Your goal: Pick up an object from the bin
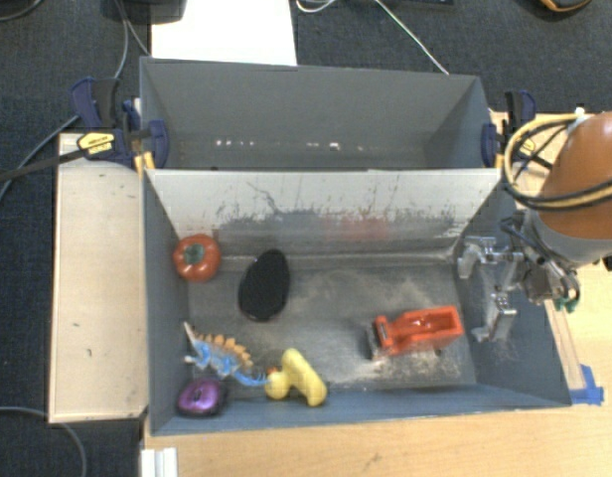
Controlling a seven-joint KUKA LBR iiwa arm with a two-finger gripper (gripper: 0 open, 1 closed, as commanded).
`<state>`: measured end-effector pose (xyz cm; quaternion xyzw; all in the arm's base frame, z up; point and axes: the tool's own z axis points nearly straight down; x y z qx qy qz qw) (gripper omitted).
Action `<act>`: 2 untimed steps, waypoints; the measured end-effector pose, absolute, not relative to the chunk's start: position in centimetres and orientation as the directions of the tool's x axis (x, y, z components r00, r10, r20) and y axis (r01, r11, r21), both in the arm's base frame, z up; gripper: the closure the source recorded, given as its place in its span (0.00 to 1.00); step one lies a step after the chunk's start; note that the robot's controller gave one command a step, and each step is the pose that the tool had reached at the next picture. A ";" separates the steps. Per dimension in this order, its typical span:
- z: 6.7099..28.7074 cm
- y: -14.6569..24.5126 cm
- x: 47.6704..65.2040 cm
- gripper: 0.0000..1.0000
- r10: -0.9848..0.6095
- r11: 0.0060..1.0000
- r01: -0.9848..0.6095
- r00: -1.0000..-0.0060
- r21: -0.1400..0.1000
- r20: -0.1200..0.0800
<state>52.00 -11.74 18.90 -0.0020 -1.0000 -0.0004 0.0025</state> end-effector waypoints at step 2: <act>8.0 -11.0 52.1 0.00 -0.119 0.993 -0.119 -0.993 -0.001 -0.002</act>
Offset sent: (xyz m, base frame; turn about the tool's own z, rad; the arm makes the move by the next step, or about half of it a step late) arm -0.0014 0.0086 -0.1190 -0.1326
